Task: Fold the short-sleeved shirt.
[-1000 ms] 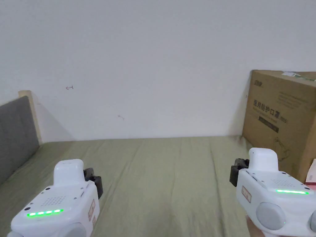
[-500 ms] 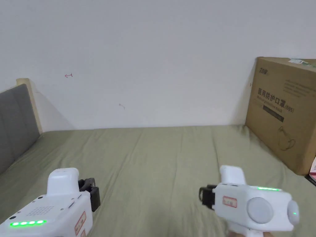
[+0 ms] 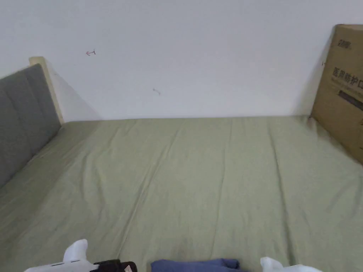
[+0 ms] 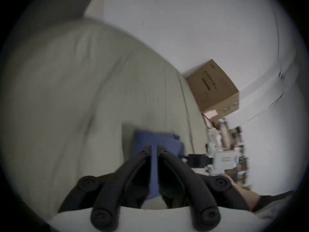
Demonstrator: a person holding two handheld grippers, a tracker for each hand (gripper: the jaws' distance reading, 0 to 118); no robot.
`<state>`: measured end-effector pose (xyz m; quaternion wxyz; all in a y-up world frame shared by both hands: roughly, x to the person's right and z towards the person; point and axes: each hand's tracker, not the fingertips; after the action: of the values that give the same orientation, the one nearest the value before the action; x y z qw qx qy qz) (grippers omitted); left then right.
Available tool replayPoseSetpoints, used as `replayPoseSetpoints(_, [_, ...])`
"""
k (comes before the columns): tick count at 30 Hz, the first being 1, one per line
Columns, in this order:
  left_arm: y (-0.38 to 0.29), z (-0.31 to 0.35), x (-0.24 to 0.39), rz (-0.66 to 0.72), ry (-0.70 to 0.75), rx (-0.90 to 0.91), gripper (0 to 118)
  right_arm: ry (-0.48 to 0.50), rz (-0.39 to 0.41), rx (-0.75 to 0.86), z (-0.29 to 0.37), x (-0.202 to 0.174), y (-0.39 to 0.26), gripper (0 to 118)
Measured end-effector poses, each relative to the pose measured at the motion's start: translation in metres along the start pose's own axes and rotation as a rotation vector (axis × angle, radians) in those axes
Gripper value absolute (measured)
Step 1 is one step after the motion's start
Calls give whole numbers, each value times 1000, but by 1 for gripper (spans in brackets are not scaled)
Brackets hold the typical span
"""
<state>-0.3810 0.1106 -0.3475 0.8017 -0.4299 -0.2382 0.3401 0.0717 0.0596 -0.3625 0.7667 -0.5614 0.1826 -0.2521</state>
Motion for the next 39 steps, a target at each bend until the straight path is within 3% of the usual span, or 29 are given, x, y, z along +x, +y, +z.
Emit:
replayPoseSetpoints(1, [-3,-8,-13,42,-31,-36,20,7,8,-4,1,3,-1,0])
replayPoseSetpoints(2, [-6,-15,-23,70,-65,-46,38,13,11,-7,1,5,-1,0])
replayPoseSetpoints(4, [-11,-33,-44,129,-153,-108,86,34,-9,-5,0,9,-4,0])
replayPoseSetpoints(5, [-13,-40,-49,142,-193,-132,116,42,-26,-5,0,10,-5,0])
replayPoseSetpoints(8, [-24,-69,-68,202,-311,-203,118,66,-79,-4,1,14,-6,0])
replayPoseSetpoints(10, [-29,-92,-83,286,-383,-238,118,79,-97,-3,0,17,-7,0])
replayPoseSetpoints(13, [-32,-122,-79,302,-557,-269,118,97,-121,-9,-1,21,-6,0])
replayPoseSetpoints(16, [-36,-144,-76,365,-619,-319,117,99,-137,-17,-1,20,-4,0])
replayPoseSetpoints(18, [-38,-147,-77,363,-637,-294,107,96,-139,-18,-2,20,-5,0])
replayPoseSetpoints(19, [-39,-147,-77,358,-627,-289,88,95,-139,-17,-2,19,-5,0])
replayPoseSetpoints(20, [-39,-146,-79,319,-579,-275,33,94,-141,-14,-2,19,-5,0])
replayPoseSetpoints(21, [-41,-145,-80,251,-461,-265,12,96,-144,-10,-2,19,-6,0])
replayPoseSetpoints(22, [-44,-147,-81,159,-254,-276,12,100,-151,-5,-2,20,-8,0])
replayPoseSetpoints(23, [-46,-149,-79,184,-239,-284,12,125,-167,-14,-3,21,-8,0])
replayPoseSetpoints(24, [-41,-143,-69,207,-358,-263,12,110,-176,-18,-4,21,-9,0])
replayPoseSetpoints(25, [-40,-144,-64,140,-279,-288,12,113,-181,-9,-3,21,-10,0])
replayPoseSetpoints(27, [-38,-140,-63,190,-281,-277,12,107,-185,-5,0,17,-11,0])
replayPoseSetpoints(31, [-29,-110,-39,112,-249,-256,13,33,-78,14,17,-3,-15,0])
replayPoseSetpoints(33, [-15,-80,-32,59,-230,-208,13,46,-82,19,30,-12,-22,0])
replayPoseSetpoints(36, [25,-25,-32,-76,-92,-195,13,123,-105,59,54,-26,-29,0])
replayPoseSetpoints(39, [68,30,-50,-86,46,-212,13,124,-74,90,71,-42,-32,0])
